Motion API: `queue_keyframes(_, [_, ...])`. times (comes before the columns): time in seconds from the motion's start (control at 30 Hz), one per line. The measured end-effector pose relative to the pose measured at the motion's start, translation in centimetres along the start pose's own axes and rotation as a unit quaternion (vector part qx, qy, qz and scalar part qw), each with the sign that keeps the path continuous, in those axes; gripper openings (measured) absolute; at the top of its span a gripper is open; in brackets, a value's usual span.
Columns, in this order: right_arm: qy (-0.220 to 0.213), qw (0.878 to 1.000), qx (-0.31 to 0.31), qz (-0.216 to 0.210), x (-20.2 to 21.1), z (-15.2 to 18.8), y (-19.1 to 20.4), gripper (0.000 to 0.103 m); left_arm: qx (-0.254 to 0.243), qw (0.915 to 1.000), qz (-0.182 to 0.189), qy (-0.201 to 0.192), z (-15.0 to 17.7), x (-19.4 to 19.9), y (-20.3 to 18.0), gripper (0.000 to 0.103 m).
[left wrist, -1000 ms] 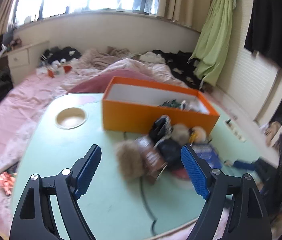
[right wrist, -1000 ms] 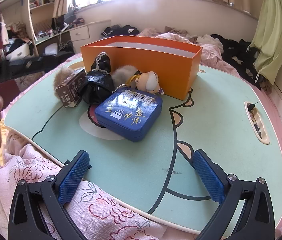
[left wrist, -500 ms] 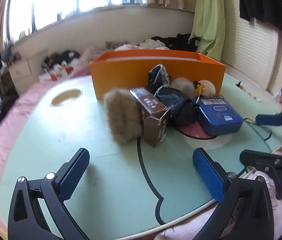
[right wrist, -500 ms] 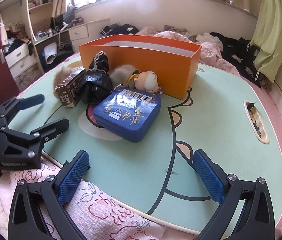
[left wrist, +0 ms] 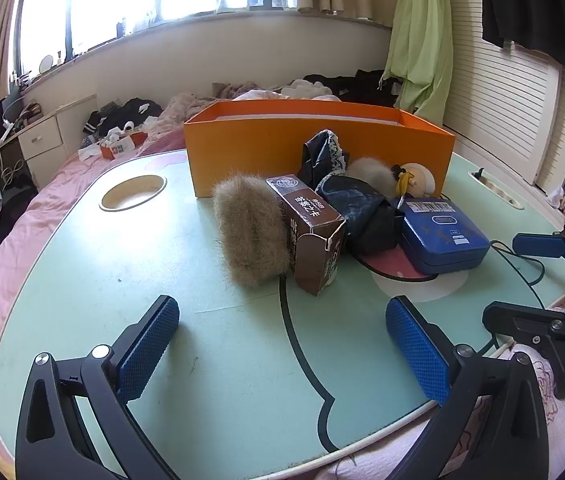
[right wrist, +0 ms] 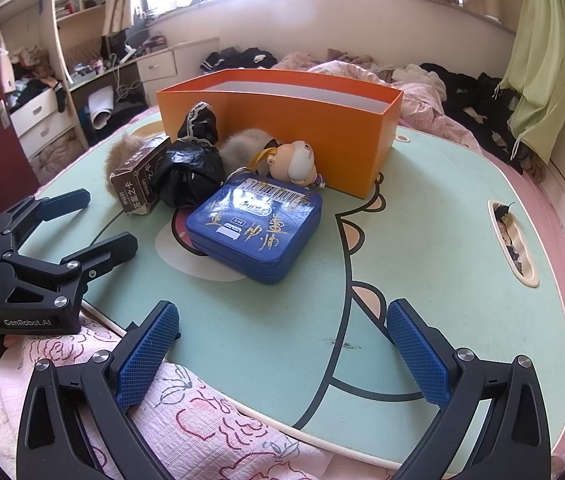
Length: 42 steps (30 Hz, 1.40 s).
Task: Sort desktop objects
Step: 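Reach into the orange box and grasp the green toy car with the right gripper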
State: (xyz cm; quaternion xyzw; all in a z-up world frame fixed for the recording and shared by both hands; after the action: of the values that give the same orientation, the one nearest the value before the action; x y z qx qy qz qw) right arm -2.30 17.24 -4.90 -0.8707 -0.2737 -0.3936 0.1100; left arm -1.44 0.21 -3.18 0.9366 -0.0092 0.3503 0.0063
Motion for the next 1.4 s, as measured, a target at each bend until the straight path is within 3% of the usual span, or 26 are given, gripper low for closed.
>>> queue_keyframes(0.6, [-0.009, 1.0, 0.019, 0.004, 1.3, -0.6, 0.6, 0.103, 0.0, 1.0, 0.002, -0.009, -0.1, 0.1, 0.2, 0.103])
queue_keyframes(0.73, [-0.06, 0.997, 0.043, 0.021, 4.2, -4.4, 1.4, 0.103, 0.0, 1.0, 0.003, -0.01, -0.1, 0.1, 0.2, 0.103])
queue_keyframes(0.8, [-0.064, 0.997, 0.03, 0.008, 5.0, -7.8, 1.2, 0.102, 0.0, 0.9999, 0.003, -0.01, -0.1, 0.1, 0.3, 0.103])
queue_keyframes(0.83, [-0.061, 0.998, 0.021, 0.0, 4.9, -9.6, 1.0, 0.097, 0.0, 0.9999, 0.004, -0.01, -0.1, 0.1, 0.3, 0.103])
queue_keyframes(0.93, [-0.017, 1.0, -0.01, -0.007, 2.4, -15.1, -0.2, 0.077, 0.0, 0.9999, 0.004, -0.01, -0.1, 0.1, 0.3, 0.103])
queue_keyframes(1.03, [0.076, 0.994, -0.069, -0.045, -2.7, -18.5, -1.2, 0.073, 0.0, 0.9999, 0.005, -0.012, -0.2, 0.1, 0.3, 0.103])
queue_keyframes(1.1, [0.118, 0.986, -0.103, -0.058, -5.6, -19.4, -1.8, 0.07, 0.0, 0.9999, 0.006, -0.013, -0.2, 0.0, 0.4, 0.103])
queue_keyframes(1.2, [0.158, 0.98, -0.114, -0.03, -9.2, -19.9, -2.2, 0.066, 0.0, 0.9999, 0.008, -0.014, -0.3, 0.0, 0.4, 0.103])
queue_keyframes(1.4, [0.202, 0.973, -0.111, 0.009, -13.2, -20.2, -2.4, 0.064, -0.001, 0.9998, 0.01, -0.017, -0.3, -0.1, 0.1, 0.103])
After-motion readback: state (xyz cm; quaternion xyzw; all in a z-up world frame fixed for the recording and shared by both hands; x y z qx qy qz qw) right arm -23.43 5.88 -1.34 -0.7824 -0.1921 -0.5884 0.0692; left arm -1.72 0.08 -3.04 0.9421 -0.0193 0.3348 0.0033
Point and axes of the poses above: each gripper's, at about its wrist camera, not at the fingertips, and x roughly against the way its jaws point, y to its left, z to its underside, the point moved 5 cm from there along -x, roughly the way its jaws point, and after that the axes turned 2 degrees about y, right-handed, at the moved point
